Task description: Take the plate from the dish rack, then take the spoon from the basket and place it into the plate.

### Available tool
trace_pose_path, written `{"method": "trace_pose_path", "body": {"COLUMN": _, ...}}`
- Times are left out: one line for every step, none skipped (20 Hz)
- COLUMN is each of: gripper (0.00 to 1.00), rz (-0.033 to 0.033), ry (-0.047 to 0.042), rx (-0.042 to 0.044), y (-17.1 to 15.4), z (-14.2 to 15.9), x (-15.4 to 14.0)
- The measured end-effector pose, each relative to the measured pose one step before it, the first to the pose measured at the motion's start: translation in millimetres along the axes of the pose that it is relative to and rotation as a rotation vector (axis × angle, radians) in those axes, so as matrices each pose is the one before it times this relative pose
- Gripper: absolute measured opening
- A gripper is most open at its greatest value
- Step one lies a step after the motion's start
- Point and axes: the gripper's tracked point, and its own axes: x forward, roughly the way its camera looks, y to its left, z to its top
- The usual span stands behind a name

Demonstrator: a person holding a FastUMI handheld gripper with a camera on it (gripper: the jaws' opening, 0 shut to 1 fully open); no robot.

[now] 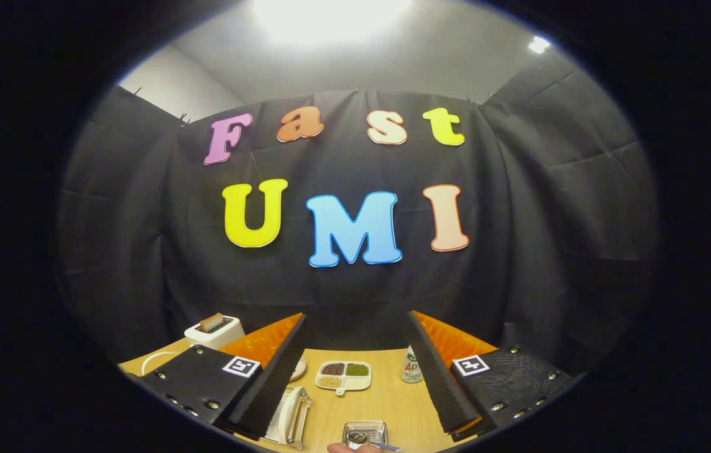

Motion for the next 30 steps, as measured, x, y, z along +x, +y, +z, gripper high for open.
{"method": "trace_pose_path", "body": {"gripper": 0.96, "rz": 0.01659, "ry": 0.03000, "rx": 0.00971, "y": 9.64, "z": -5.71, "x": 2.62}}
{"method": "trace_pose_path", "body": {"gripper": 0.96, "rz": 0.01250, "ry": 0.03751, "rx": 0.00954, "y": 8.88, "z": -7.78, "x": 2.79}}
{"method": "trace_pose_path", "body": {"gripper": 0.96, "rz": 0.01364, "ry": 0.05021, "rx": 0.01568, "y": 9.08, "z": -9.60, "x": 2.47}}
{"method": "trace_pose_path", "body": {"gripper": 0.96, "rz": 0.00431, "ry": 0.05110, "rx": 0.02399, "y": 9.63, "z": -10.40, "x": 3.99}}
{"method": "trace_pose_path", "body": {"gripper": 0.96, "rz": -0.00318, "ry": 0.05625, "rx": 0.02623, "y": 8.41, "z": -9.16, "x": 1.85}}
{"method": "trace_pose_path", "body": {"gripper": 0.96, "rz": -0.00126, "ry": 0.05668, "rx": 0.01579, "y": 8.07, "z": -9.74, "x": 2.89}}
{"method": "trace_pose_path", "body": {"gripper": 0.96, "rz": -0.00194, "ry": 0.03919, "rx": 0.01190, "y": 9.79, "z": -8.07, "x": 3.81}}
{"method": "trace_pose_path", "body": {"gripper": 0.96, "rz": -0.00499, "ry": 0.03478, "rx": 0.00674, "y": 8.56, "z": -6.01, "x": 4.84}}
{"method": "trace_pose_path", "body": {"gripper": 0.96, "rz": 0.00190, "ry": 0.03407, "rx": 0.00274, "y": 8.84, "z": -8.14, "x": 5.07}}
{"method": "trace_pose_path", "body": {"gripper": 0.96, "rz": 0.00883, "ry": 0.03987, "rx": 0.00270, "y": 10.23, "z": -6.51, "x": 4.99}}
{"method": "trace_pose_path", "body": {"gripper": 0.96, "rz": 0.01894, "ry": 0.03243, "rx": 0.00301, "y": 12.32, "z": -8.73, "x": 3.32}}
{"method": "trace_pose_path", "body": {"gripper": 0.96, "rz": 0.01613, "ry": 0.03205, "rx": -0.00072, "y": 10.22, "z": -5.37, "x": 3.27}}
{"method": "trace_pose_path", "body": {"gripper": 0.96, "rz": 0.01149, "ry": 0.03103, "rx": -0.00009, "y": 9.02, "z": -4.74, "x": 4.71}}
{"method": "trace_pose_path", "body": {"gripper": 0.96, "rz": 0.01223, "ry": 0.03319, "rx": -0.00211, "y": 8.01, "z": -2.90, "x": 6.12}}
{"method": "trace_pose_path", "body": {"gripper": 0.96, "rz": 0.00484, "ry": 0.03792, "rx": -0.00273, "y": 6.09, "z": -4.85, "x": 6.09}}
{"method": "trace_pose_path", "body": {"gripper": 0.96, "rz": -0.00339, "ry": 0.04294, "rx": -0.00172, "y": 4.24, "z": -4.28, "x": 5.42}}
{"method": "trace_pose_path", "body": {"gripper": 0.97, "rz": -0.01516, "ry": 0.05397, "rx": -0.00545, "y": 2.09, "z": -9.36, "x": 5.19}}
{"method": "trace_pose_path", "body": {"gripper": 0.97, "rz": -0.01144, "ry": 0.04515, "rx": 0.00393, "y": 0.67, "z": -4.99, "x": 3.87}}
{"method": "trace_pose_path", "body": {"gripper": 0.97, "rz": -0.00860, "ry": 0.03570, "rx": 0.00836, "y": 1.73, "z": -3.84, "x": 6.05}}
{"method": "trace_pose_path", "body": {"gripper": 0.97, "rz": -0.02807, "ry": 0.03543, "rx": -0.00291, "y": -2.12, "z": -5.30, "x": 5.29}}
{"method": "trace_pose_path", "body": {"gripper": 0.97, "rz": -0.02521, "ry": 0.03422, "rx": -0.00317, "y": 0.89, "z": -4.52, "x": 5.64}}
{"method": "trace_pose_path", "body": {"gripper": 0.97, "rz": -0.00835, "ry": 0.02055, "rx": -0.00288, "y": 2.35, "z": -2.67, "x": 5.48}}
{"method": "trace_pose_path", "body": {"gripper": 0.97, "rz": -0.01124, "ry": 0.02100, "rx": -0.00648, "y": 1.81, "z": -3.29, "x": 5.79}}
{"method": "trace_pose_path", "body": {"gripper": 0.97, "rz": -0.01452, "ry": 0.02181, "rx": -0.00296, "y": 0.74, "z": -3.14, "x": 6.07}}
{"method": "trace_pose_path", "body": {"gripper": 0.97, "rz": -0.00815, "ry": 0.00938, "rx": 0.00157, "y": 3.58, "z": 0.48, "x": 4.33}}
{"method": "trace_pose_path", "body": {"gripper": 0.96, "rz": -0.02253, "ry": 0.00927, "rx": 0.00022, "y": -1.20, "z": -3.38, "x": 8.39}}
{"method": "trace_pose_path", "body": {"gripper": 0.95, "rz": -0.02445, "ry": 0.00549, "rx": 0.00044, "y": -2.48, "z": 1.61, "x": 4.26}}
{"method": "trace_pose_path", "body": {"gripper": 0.93, "rz": -0.02526, "ry": 0.00845, "rx": -0.00031, "y": -1.81, "z": -1.25, "x": 6.21}}
{"method": "trace_pose_path", "body": {"gripper": 0.86, "rz": -0.02224, "ry": 0.01240, "rx": 0.01141, "y": -0.14, "z": -3.83, "x": 5.49}}
{"method": "trace_pose_path", "body": {"gripper": 0.83, "rz": -0.01194, "ry": 0.00883, "rx": 0.00782, "y": 3.08, "z": 0.20, "x": 2.61}}
